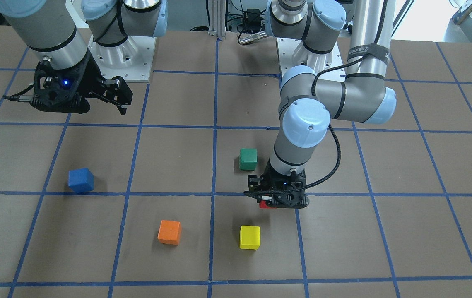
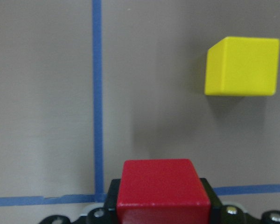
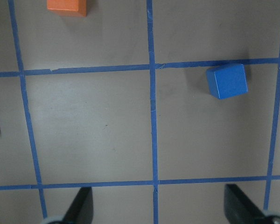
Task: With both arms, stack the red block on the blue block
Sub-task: 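Carry the red cube with the left gripper toward the table center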
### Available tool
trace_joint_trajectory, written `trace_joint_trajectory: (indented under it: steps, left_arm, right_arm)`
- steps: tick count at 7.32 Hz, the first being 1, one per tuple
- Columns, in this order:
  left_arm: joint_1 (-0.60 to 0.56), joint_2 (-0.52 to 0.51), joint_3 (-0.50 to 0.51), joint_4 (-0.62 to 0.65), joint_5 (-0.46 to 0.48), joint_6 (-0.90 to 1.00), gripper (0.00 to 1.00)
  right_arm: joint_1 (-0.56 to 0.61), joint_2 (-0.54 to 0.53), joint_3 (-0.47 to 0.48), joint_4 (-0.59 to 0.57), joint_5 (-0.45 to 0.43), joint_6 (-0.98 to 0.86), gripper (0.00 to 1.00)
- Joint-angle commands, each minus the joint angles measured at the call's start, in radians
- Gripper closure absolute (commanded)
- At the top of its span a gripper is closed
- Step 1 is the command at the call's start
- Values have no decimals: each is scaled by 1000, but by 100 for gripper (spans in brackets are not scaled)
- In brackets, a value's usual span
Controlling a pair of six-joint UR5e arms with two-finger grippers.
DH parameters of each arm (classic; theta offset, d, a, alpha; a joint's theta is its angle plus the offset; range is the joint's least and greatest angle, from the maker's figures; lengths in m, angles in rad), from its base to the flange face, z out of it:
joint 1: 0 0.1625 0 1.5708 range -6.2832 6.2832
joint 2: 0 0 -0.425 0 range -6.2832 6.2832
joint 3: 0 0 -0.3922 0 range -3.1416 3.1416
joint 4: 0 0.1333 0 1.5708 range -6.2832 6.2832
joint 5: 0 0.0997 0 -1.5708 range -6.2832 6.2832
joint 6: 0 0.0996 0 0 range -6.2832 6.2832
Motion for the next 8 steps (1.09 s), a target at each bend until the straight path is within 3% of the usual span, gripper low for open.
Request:
trace_joint_trajectory:
  steps: [1, 8]
  left_arm:
    - [-74, -62, 51, 8, 4, -90, 95]
    - [-206, -154, 51, 80, -3, -137, 90]
  right_arm:
    - [0, -1, 0, 0, -1, -1, 0]
    - [2, -1, 0, 3, -1, -4, 0]
